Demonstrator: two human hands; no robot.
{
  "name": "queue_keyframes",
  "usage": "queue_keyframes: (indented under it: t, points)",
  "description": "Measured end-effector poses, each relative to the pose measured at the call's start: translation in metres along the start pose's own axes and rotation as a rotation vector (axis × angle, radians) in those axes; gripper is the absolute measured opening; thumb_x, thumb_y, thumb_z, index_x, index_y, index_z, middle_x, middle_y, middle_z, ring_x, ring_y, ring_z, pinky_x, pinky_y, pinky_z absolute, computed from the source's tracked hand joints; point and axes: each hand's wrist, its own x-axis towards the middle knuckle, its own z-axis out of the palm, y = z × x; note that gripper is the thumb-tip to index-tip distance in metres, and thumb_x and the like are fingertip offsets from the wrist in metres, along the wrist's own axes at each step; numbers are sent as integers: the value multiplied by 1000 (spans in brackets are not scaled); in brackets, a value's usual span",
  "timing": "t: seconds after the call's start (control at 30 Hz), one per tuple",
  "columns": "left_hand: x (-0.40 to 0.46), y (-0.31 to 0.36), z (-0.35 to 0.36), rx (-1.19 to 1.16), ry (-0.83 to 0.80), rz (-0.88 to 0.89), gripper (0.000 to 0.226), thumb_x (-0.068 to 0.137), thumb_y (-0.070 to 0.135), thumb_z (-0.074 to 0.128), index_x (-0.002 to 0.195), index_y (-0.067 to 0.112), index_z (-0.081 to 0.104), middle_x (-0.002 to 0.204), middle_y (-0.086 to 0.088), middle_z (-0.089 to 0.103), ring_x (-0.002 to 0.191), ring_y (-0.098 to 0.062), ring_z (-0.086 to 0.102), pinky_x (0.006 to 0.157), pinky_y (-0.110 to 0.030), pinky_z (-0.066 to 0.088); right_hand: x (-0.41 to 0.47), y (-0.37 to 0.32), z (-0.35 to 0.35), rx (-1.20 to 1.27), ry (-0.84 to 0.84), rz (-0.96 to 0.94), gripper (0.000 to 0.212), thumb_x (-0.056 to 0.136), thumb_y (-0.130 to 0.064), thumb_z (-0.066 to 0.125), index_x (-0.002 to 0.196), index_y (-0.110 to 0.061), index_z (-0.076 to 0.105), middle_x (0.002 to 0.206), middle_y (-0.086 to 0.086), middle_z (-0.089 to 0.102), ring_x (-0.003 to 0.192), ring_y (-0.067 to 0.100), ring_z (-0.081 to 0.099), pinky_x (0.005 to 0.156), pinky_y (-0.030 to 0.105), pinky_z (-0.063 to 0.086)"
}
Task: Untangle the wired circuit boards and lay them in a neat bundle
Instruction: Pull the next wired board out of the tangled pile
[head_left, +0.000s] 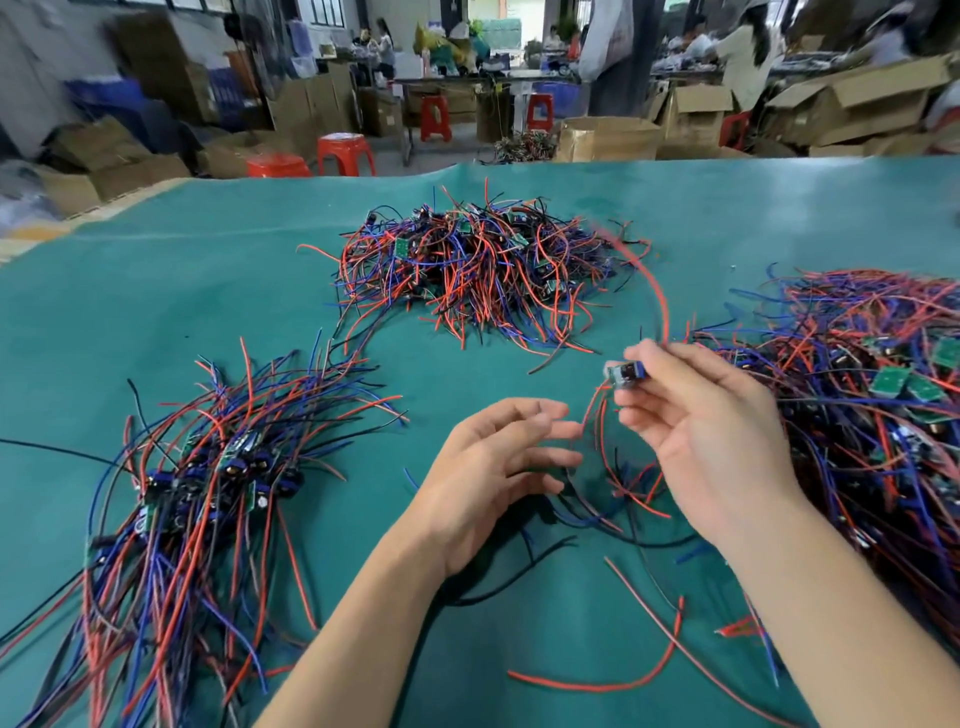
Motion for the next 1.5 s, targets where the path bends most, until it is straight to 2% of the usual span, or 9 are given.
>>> queue_keyframes:
  t: [0.17, 0.23, 0.47, 0.73, 1.0, 1.07, 1.2, 1.3, 1.5]
  points:
    - [-2, -1, 0, 93, -64, 15, 30, 92, 37, 63, 90, 8, 68, 87, -11, 72, 68, -17, 64, 60, -24, 43, -3, 17, 3, -219, -78, 101, 9, 87, -16, 74, 81, -9, 77, 86, 8, 76, 55, 12, 60, 47, 19, 46]
    - [-3, -3, -1, 151, -84, 29, 26, 92, 36, 65, 82, 12, 69, 77, -7, 69, 61, -14, 58, 59, -28, 34, -3, 21, 1, -284, -61, 69, 11, 86, -17, 76, 84, -6, 78, 78, 4, 72, 56, 12, 56, 48, 21, 43]
    - [-4, -5, -3, 221, -129, 30, 15, 89, 28, 69, 84, 15, 73, 63, 2, 56, 53, -10, 45, 54, -25, 28, -1, 23, -1, -428, -101, -98, 9, 84, -17, 81, 77, -11, 80, 61, 7, 66, 52, 21, 59, 46, 23, 43]
    - [-2, -5, -6, 332, -230, 35, 20, 91, 27, 65, 91, 10, 75, 60, 5, 54, 52, -6, 42, 48, -14, 31, 17, 0, -27, -489, 258, -392, 23, 87, -17, 80, 66, -21, 71, 48, -6, 58, 42, 8, 48, 41, 19, 40]
    - [-1, -5, -4, 217, -188, 58, 14, 95, 18, 63, 88, 9, 71, 60, 0, 46, 52, -8, 31, 48, -18, 22, 28, -18, -41, -289, 451, -523, 11, 95, -23, 65, 85, -24, 66, 60, -9, 65, 44, 6, 55, 42, 23, 45]
    - [0, -5, -4, 140, -130, 62, 16, 97, 16, 58, 88, 11, 69, 62, -1, 43, 51, -9, 30, 48, -18, 21, 24, -12, -36, -344, 394, -492, 7, 92, -28, 66, 86, -24, 67, 64, -5, 68, 46, 8, 56, 41, 23, 45]
    - [0, -5, -2, 88, -80, 64, 19, 96, 20, 58, 80, 22, 69, 64, -1, 42, 52, -10, 31, 48, -19, 21, 6, 12, -13, -667, 2, -258, 41, 82, -57, 65, 78, -17, 73, 65, 1, 71, 51, 12, 61, 44, 27, 47]
    - [-1, -4, -1, 128, -95, 72, 16, 92, 25, 61, 77, 24, 67, 64, -1, 45, 53, -11, 34, 50, -23, 20, -8, 22, 1, -683, -267, -205, 27, 83, -48, 71, 80, -23, 78, 65, -6, 69, 52, 6, 55, 47, 19, 44]
    - [0, -7, -4, 226, -79, 41, 19, 99, 18, 59, 95, 3, 70, 59, 2, 50, 50, -9, 38, 47, -16, 30, -2, 17, -2, -662, -216, -294, 12, 84, -33, 75, 81, -22, 79, 63, -2, 69, 53, 2, 52, 54, 16, 42]
